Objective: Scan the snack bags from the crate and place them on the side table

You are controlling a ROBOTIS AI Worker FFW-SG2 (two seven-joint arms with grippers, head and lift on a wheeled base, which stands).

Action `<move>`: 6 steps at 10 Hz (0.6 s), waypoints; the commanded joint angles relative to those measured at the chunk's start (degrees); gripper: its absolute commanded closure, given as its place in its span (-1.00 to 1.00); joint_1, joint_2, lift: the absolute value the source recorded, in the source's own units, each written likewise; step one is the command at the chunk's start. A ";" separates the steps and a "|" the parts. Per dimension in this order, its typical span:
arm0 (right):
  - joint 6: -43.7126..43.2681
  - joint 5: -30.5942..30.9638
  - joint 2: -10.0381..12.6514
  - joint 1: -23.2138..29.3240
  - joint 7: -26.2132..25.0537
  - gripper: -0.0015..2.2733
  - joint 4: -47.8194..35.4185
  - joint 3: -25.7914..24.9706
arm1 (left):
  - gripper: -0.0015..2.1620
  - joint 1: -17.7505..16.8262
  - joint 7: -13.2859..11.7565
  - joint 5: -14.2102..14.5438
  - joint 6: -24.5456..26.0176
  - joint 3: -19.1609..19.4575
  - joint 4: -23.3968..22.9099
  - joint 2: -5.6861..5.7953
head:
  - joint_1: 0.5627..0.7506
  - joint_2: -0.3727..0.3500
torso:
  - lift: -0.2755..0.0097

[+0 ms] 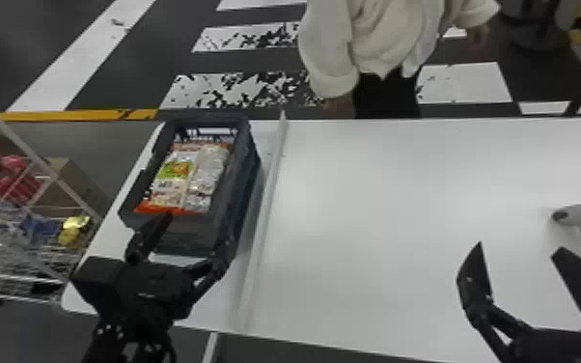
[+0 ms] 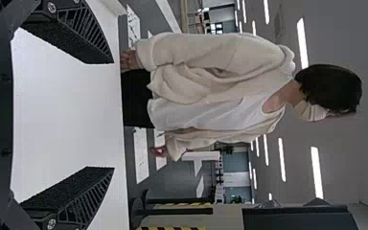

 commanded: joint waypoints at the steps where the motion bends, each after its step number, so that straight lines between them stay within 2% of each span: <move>1: 0.00 0.00 -0.09 0.00 -0.02 -0.92 0.00 0.00 | -0.92 -2.34 -0.20 1.50 6.10 3.66 -2.31 -0.03 | 0.41 0.59 | 0.36; 3: 0.18 0.00 -0.09 0.00 0.07 -0.92 -0.18 0.18 | -0.93 -7.18 -1.17 6.51 16.12 9.99 -4.59 0.41 | 0.41 0.73 | 0.36; 4: 0.18 0.00 -0.18 0.09 0.07 -0.92 -0.27 0.44 | -0.94 -10.78 -4.77 10.20 24.21 14.12 -4.42 0.58 | 0.41 0.82 | 0.36; 5: 0.35 0.00 -0.18 0.09 0.07 -0.92 -0.53 0.53 | -0.95 -15.61 -7.23 12.05 35.98 17.02 -4.33 0.67 | 0.41 0.89 | 0.36; 6: 0.70 0.09 -0.18 0.18 0.07 -0.92 -0.79 0.70 | -0.97 -19.31 -7.49 12.05 40.90 18.16 -3.80 2.25 | 0.41 0.91 | 0.36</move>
